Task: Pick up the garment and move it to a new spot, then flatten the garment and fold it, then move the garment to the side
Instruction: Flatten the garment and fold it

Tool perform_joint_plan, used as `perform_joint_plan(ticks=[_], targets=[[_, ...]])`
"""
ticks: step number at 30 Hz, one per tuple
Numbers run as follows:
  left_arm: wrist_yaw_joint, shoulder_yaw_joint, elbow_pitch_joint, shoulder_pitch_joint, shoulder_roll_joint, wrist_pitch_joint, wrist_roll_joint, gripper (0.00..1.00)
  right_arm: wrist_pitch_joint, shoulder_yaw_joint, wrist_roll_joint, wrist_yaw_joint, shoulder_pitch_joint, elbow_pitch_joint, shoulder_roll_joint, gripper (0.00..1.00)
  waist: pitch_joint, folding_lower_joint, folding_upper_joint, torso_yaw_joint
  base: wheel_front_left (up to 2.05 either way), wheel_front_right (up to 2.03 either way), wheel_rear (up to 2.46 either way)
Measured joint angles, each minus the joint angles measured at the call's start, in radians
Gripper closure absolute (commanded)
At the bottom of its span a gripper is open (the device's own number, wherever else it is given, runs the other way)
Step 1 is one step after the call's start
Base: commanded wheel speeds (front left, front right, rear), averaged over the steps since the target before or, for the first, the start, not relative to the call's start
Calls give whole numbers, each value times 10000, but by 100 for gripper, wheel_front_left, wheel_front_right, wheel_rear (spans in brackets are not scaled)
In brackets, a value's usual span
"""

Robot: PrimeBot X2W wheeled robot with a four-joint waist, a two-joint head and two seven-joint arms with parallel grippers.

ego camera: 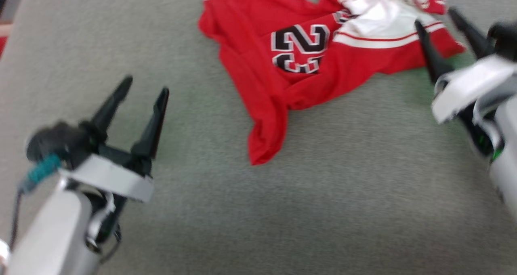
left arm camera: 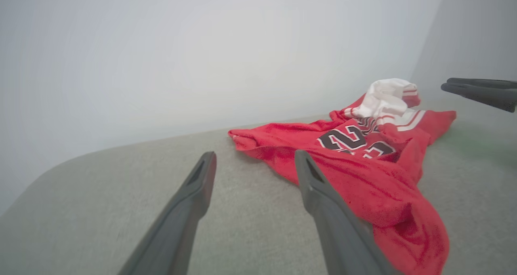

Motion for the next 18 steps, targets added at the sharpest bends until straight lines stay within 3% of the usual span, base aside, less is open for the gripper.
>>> perform_joint_plan(ticks=[7,11,18], targets=[[-15,-1822,-1287,-2115,2219,2151,-1014,0,-247,-928,-819,0,3001,-3135,203,0,-190,0,0,-938,0,0,0],[-25,-3567,-1536,-3850,3281,3779,-2040,0,109,-1630,-1505,2,4567,-4790,909,0,-182,0,0,-1554,0,0,0],[-23,-6293,-951,-6486,3789,7327,-4836,0,738,-2441,-2589,0,6106,-6855,2000,0,-14,0,0,-2682,0,0,0]])
